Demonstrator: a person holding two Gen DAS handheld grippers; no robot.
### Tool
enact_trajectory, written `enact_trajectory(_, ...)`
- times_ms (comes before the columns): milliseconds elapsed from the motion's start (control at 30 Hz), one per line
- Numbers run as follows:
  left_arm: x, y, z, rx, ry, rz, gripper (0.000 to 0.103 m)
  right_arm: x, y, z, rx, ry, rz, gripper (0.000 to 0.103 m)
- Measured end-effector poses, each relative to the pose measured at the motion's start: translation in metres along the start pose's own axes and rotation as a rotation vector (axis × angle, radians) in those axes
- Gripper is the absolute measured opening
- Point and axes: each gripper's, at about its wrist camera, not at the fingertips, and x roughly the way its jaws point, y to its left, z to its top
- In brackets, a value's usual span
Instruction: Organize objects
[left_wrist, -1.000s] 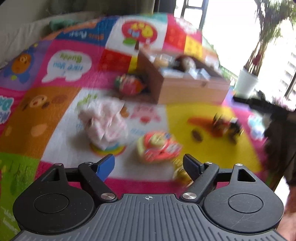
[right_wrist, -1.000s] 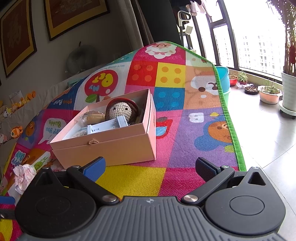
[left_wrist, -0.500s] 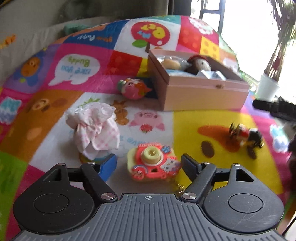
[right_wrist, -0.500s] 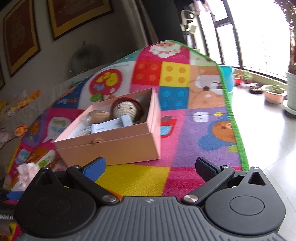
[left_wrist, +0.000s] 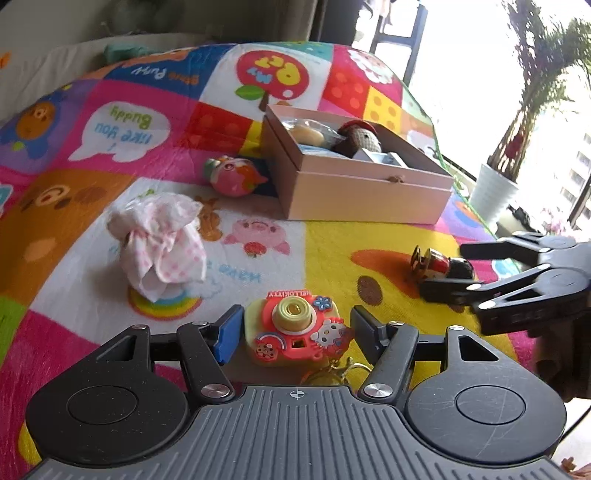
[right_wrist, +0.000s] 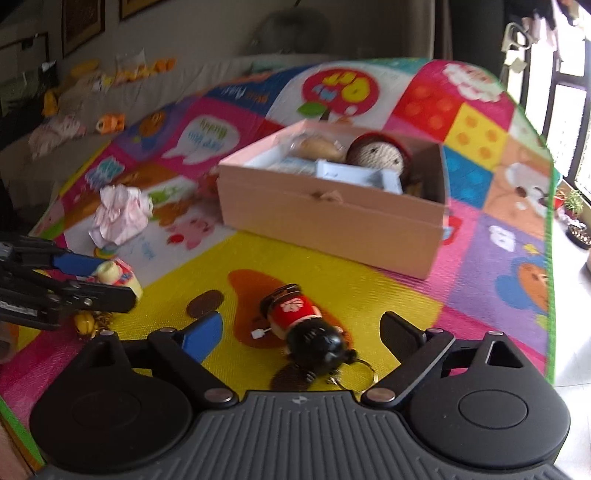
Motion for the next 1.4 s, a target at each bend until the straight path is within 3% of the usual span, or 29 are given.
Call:
enact_trajectory(133,-0.003,0.006,-0.002,-0.02,-0.007,-0.005,0.068,0.008,0.005,0.001,-0.033,0.052,0.003,0.062)
enact_trajectory(167,-0.004,0.007,-0.003,-0.025,-0.008,-0.007,0.068,0.005,0.006,0.002,-0.039,0.058,0.012,0.047)
enact_trajectory(233,-0.004,0.009,-0.003,-0.033,-0.008,-0.011,0.068,-0.001,0.009,0.002,-0.046,0.071,0.009,0.033)
enact_trajectory(367,-0.005,0.01,-0.002,-0.036,-0.007,-0.015,0.068,-0.027,0.006,0.006,-0.01,0.039,0.044,0.025)
enact_trajectory(400,-0.006,0.01,-0.001,-0.037,-0.007,-0.022,0.068,-0.036,0.006,0.008,-0.005,0.012,0.054,0.014)
enact_trajectory(433,-0.007,0.01,0.0,-0.037,-0.008,-0.027,0.068,-0.044,0.006,0.01,-0.003,-0.01,0.062,0.01)
enact_trajectory(567,-0.007,0.006,0.005,-0.025,-0.005,-0.027,0.068,-0.067,0.002,0.017,0.001,-0.089,0.078,0.009)
enact_trajectory(700,-0.008,0.0,0.006,-0.015,0.006,-0.034,0.068,-0.067,-0.007,0.013,0.002,-0.09,0.036,0.015)
enact_trajectory(733,-0.008,-0.001,0.007,-0.014,0.006,-0.036,0.068,-0.067,-0.01,0.01,0.003,-0.08,0.031,0.026)
enact_trajectory(800,-0.007,-0.001,0.006,-0.014,0.013,-0.04,0.068,-0.068,-0.014,0.001,0.018,-0.07,0.026,0.069)
enact_trajectory(833,-0.006,-0.001,0.006,-0.014,0.017,-0.038,0.068,-0.069,-0.015,-0.004,0.031,-0.073,0.032,0.071)
enact_trajectory(933,-0.003,0.0,0.004,-0.018,0.028,-0.037,0.068,-0.062,-0.008,-0.016,0.043,-0.043,0.075,0.071)
enact_trajectory(1067,-0.004,-0.002,0.003,-0.005,0.035,-0.041,0.068,-0.042,0.005,-0.023,0.02,-0.02,0.069,0.068)
enact_trajectory(1100,-0.004,-0.002,0.002,-0.004,0.036,-0.041,0.068,-0.036,0.005,-0.022,0.025,-0.013,0.069,0.066)
enact_trajectory(1267,-0.004,0.001,0.0,-0.013,0.04,-0.04,0.068,-0.026,0.006,-0.024,-0.016,0.016,0.053,0.033)
enact_trajectory(1400,-0.003,0.001,0.0,-0.012,0.04,-0.041,0.068,-0.034,-0.001,-0.024,0.0,-0.002,0.03,0.029)
